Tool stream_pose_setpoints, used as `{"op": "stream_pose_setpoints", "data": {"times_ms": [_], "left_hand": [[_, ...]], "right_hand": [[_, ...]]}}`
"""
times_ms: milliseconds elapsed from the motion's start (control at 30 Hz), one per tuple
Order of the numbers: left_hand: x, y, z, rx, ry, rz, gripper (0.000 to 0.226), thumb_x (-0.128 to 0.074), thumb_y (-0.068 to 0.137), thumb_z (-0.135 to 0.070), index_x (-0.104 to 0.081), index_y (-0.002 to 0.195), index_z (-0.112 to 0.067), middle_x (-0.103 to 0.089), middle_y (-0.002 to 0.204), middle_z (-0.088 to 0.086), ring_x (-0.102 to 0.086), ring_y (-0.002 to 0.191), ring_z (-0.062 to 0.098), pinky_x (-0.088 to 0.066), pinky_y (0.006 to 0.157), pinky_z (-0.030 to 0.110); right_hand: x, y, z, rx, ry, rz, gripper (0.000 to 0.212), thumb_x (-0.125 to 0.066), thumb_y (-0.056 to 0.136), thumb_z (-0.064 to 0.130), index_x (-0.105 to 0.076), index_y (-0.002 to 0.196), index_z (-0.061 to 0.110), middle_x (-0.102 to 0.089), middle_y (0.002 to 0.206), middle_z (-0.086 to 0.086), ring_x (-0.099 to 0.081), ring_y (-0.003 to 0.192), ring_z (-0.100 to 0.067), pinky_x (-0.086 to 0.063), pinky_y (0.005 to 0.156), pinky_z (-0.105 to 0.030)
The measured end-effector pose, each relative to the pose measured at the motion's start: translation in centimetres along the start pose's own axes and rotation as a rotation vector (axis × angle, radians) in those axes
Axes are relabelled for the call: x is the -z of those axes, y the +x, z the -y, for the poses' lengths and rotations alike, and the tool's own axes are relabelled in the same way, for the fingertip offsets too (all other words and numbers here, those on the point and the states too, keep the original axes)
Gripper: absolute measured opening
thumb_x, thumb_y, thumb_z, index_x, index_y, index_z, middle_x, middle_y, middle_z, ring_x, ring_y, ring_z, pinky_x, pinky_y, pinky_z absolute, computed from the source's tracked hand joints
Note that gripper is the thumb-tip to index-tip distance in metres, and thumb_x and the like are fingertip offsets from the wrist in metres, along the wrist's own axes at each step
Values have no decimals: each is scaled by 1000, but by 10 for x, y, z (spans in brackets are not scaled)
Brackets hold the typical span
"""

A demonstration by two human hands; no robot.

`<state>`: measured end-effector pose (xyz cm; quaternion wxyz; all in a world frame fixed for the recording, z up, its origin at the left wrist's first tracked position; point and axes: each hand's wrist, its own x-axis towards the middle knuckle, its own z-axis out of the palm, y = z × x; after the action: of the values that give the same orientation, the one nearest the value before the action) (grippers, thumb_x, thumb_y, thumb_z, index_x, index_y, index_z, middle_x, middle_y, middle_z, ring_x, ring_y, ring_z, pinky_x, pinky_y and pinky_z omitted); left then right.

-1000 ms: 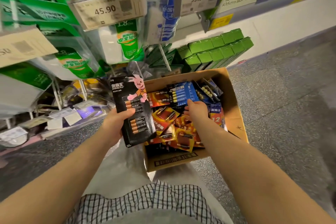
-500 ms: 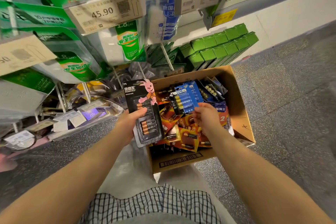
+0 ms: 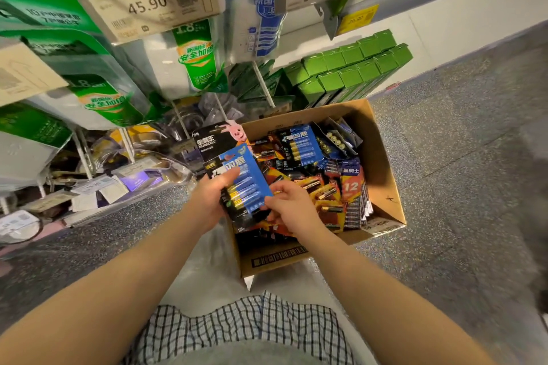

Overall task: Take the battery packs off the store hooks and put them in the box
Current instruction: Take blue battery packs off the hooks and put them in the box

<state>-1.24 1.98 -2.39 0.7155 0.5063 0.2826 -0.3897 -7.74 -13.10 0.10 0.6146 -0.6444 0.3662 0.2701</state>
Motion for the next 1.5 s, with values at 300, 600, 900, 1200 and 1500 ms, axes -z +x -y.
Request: {"op": "stream_pose_setpoints", "data": {"times_ms": [300, 600, 900, 1200, 1500], "left_hand": [[30, 6, -4, 10, 82, -5, 52, -72, 63, -15, -62, 114, -11, -75, 91, 4, -74, 76, 19, -60, 60, 30], [37, 14, -1, 35, 140, -32, 62, -77, 61, -16, -62, 121, -7, -75, 104, 12, -73, 86, 28, -61, 72, 38], [17, 15, -5, 15, 134, -66, 25, -73, 83, -5, -65, 106, -9, -73, 96, 11, -73, 78, 25, -60, 78, 40], [-10, 7, 3, -23, 27, 129, 88, -97, 38, -44, -62, 112, -12, -77, 94, 4, -74, 84, 20, -60, 66, 31], [-14, 5, 12, -117, 87, 152, 105, -97, 24, -50, -58, 116, -16, -77, 93, -1, -74, 84, 19, -59, 65, 30]], "right_hand": [[41, 59, -2, -192, 391, -478, 30, -56, 97, 24, -51, 123, 11, -63, 99, -8, -63, 77, -16, -57, 69, -28], [52, 93, 8, -368, 527, -476, 32, -44, 103, 17, -49, 132, 7, -59, 74, -4, -52, 58, -12, -43, 51, -25], [45, 24, 4, -122, 773, -236, 19, -42, 102, 8, -52, 87, 10, -50, 60, -1, -42, 53, -11, -38, 51, -22], [14, -6, -4, -51, 231, -119, 22, -44, 101, 13, -57, 83, 15, -57, 58, 2, -49, 47, -10, -45, 53, -26], [6, -15, -14, 23, 47, -40, 15, -44, 102, 17, -57, 96, 18, -56, 64, 1, -51, 47, -1, -45, 49, -16]]}}
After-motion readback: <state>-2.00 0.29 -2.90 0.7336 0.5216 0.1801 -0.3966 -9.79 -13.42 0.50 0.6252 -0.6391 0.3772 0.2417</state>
